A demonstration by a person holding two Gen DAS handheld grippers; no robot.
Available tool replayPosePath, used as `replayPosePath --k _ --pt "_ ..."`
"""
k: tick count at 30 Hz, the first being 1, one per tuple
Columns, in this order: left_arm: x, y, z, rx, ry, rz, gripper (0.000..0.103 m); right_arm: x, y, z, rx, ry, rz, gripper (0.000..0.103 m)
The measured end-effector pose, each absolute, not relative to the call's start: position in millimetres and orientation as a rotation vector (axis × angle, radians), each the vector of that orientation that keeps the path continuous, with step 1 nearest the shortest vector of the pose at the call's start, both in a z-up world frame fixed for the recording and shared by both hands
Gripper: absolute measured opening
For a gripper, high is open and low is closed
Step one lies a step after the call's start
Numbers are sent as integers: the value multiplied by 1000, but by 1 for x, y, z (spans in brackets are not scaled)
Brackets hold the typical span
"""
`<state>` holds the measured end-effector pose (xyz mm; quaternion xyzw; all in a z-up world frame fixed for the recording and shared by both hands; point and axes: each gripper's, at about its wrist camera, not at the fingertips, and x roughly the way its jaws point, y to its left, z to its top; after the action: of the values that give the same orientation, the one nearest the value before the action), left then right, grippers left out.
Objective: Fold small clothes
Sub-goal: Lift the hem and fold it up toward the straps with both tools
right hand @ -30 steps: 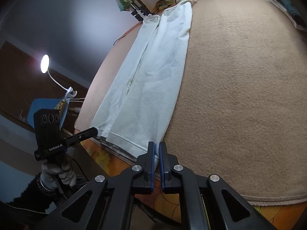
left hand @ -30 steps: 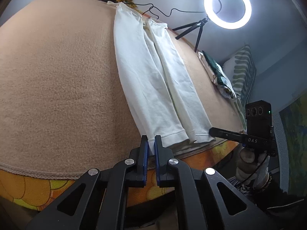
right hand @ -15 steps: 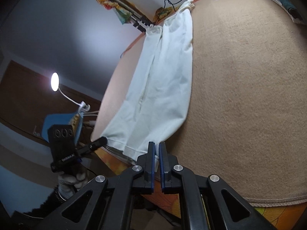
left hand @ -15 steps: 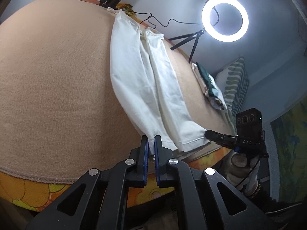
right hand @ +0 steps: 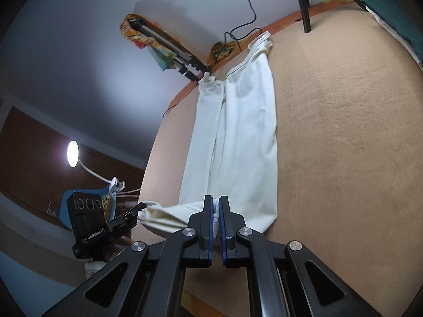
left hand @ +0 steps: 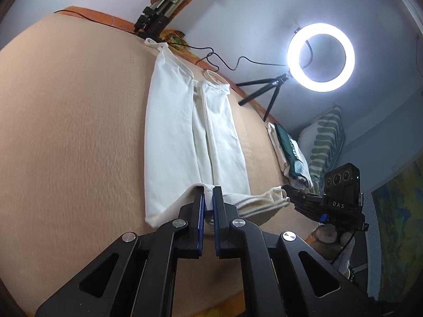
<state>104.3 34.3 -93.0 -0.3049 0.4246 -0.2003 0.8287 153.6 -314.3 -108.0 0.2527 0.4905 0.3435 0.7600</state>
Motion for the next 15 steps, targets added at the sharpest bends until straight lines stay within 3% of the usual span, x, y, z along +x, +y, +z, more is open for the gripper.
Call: replayPosePath --k 15 --pt "172 36 -118 -610 930 -344 4 226 -303 -145 582 1145 601 2"
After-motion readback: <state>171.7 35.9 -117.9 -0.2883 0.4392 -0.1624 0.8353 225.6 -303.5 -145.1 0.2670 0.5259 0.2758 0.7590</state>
